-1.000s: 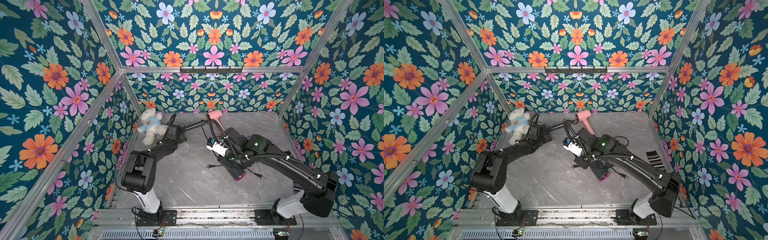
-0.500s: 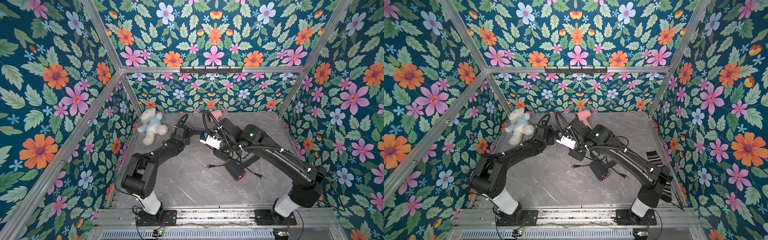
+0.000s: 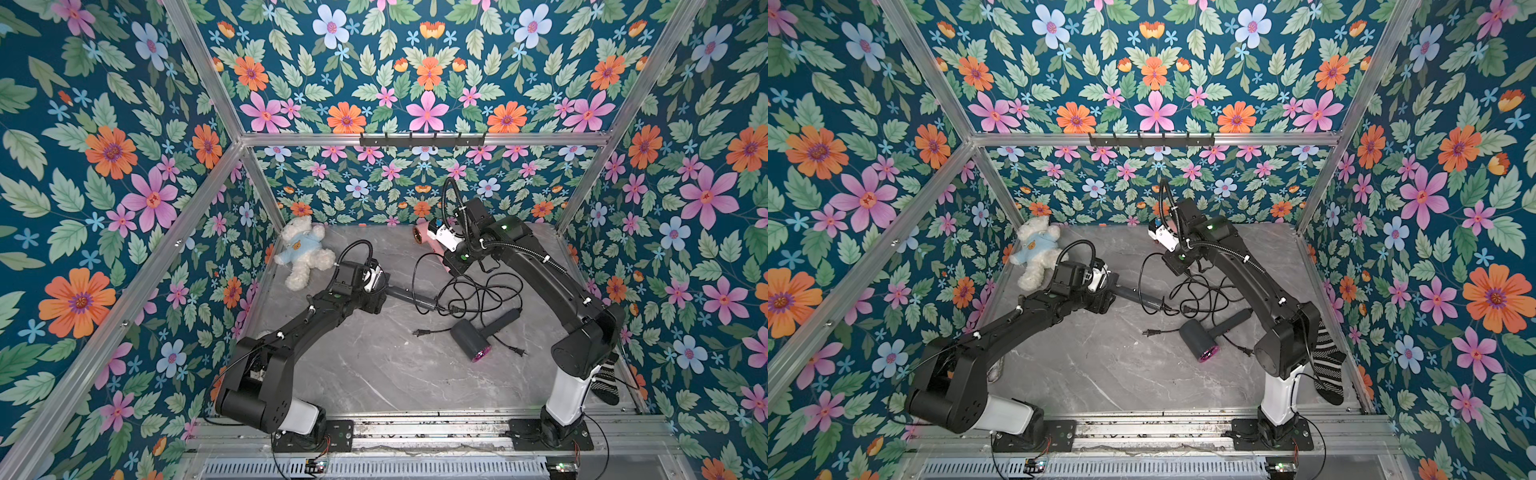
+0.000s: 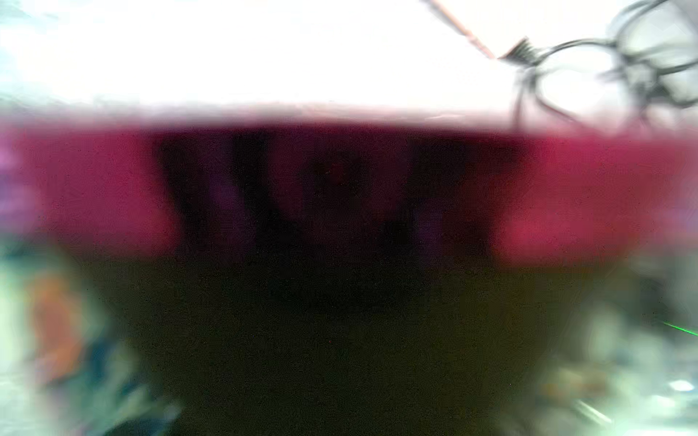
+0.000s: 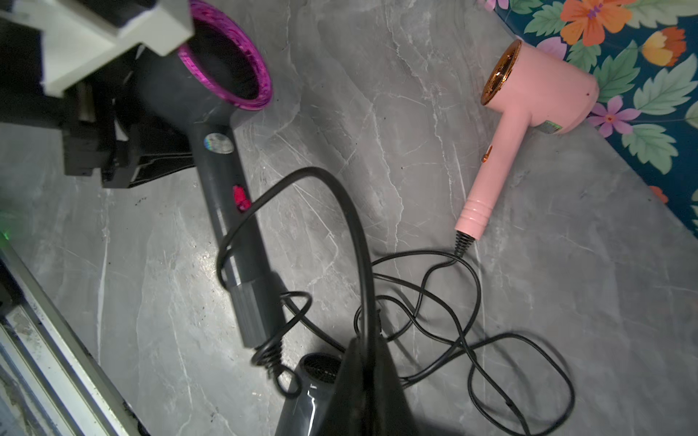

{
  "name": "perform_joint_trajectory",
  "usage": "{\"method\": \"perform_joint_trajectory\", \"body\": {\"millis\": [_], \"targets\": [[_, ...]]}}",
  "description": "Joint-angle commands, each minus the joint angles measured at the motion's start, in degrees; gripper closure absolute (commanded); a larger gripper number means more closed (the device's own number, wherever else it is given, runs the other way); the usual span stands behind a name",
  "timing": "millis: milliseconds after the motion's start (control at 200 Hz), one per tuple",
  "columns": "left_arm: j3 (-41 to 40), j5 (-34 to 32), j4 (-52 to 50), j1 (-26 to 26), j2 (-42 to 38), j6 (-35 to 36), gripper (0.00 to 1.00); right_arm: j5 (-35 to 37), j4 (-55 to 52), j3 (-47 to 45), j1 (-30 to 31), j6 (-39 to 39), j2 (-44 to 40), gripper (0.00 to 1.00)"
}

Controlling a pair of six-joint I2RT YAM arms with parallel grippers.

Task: Wrap the cord around the hair dryer
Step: Wrap the power cord around the hair dryer.

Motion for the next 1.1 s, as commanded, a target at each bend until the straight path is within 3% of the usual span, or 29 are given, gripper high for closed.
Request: {"method": "perform_joint_trajectory", "body": {"millis": [0,210,385,595,830,1095], "targets": [[-2.7,13.9,5.9,1.7,-3.2,-1.6,1.0,-7.8,5.1,-4.0,-2.4,1.5,0.1,1.0],[-12.0,26.9,23.0,11.6,-9.7,-15.0,1.0,-15.0,16.1,-17.8,-6.0,7.4,-2.9,1.0],[-15.4,27.5,35.5,14.1,-8.2,-26.7,1.0,-18.0,26.3,-28.4,-6.1,13.7,-5.3,1.0],[-14.1,12.6,36.7,13.9,-3.1,-36.2,1.0,-18.4,34.8,-37.7,-3.9,19.5,-7.3,1.0],[-12.2,-6.9,33.2,12.5,-2.1,-42.5,1.0,-12.5,32.5,-41.9,3.6,19.2,-9.1,1.0],[-6.2,-26.2,23.0,9.0,-0.3,-41.2,1.0,-7.6,24.3,-41.2,12.0,17.2,-10.3,1.0]]}}
